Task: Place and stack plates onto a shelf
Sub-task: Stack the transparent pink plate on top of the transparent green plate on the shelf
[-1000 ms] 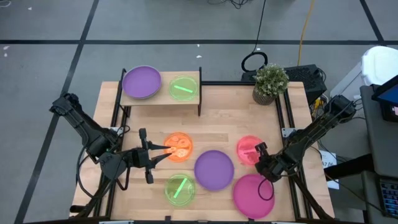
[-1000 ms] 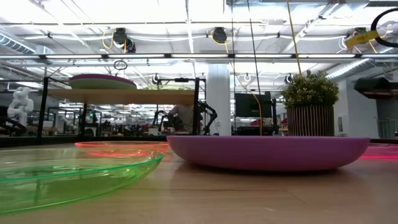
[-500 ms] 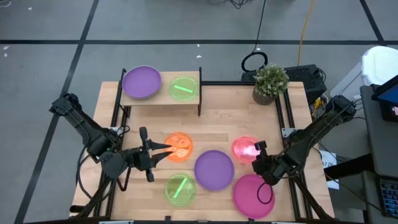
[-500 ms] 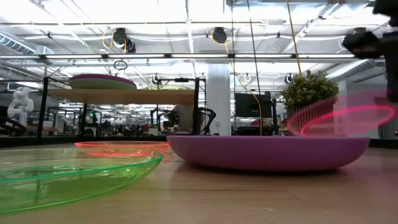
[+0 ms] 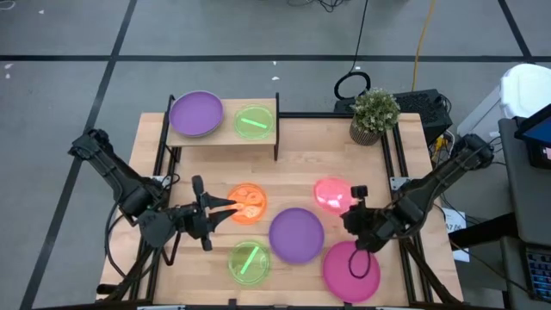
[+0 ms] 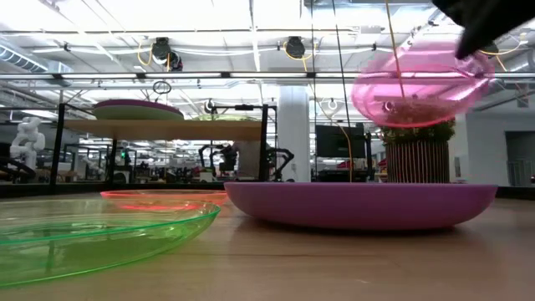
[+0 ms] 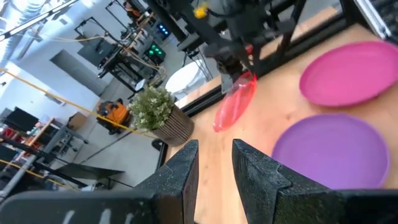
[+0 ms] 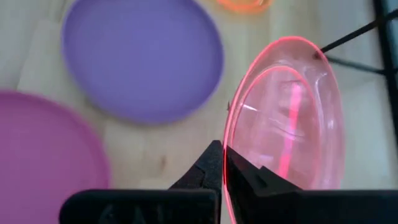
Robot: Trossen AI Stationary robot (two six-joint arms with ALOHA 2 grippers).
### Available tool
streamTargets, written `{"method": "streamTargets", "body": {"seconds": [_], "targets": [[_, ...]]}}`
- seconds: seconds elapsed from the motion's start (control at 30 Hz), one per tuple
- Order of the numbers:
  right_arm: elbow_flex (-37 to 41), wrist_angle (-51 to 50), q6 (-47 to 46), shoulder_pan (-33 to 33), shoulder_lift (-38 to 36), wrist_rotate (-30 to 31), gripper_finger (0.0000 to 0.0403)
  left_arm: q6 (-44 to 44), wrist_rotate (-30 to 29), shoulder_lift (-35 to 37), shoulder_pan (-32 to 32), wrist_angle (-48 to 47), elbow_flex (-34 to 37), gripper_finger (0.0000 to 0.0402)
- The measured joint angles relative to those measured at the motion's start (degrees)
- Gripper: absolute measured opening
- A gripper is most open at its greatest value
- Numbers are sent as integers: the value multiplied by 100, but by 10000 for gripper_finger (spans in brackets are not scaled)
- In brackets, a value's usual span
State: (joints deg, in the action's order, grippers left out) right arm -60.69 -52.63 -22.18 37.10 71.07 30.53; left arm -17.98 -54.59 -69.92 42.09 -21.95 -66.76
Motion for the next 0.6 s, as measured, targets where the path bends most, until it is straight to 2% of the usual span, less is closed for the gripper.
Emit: {"method": "streamTargets", "body": {"seconds": [0.6], "targets": [[-1523,1126,3961,-2120,1125,-56,0,954,-153,368,-7,-1239,2,104]]}}
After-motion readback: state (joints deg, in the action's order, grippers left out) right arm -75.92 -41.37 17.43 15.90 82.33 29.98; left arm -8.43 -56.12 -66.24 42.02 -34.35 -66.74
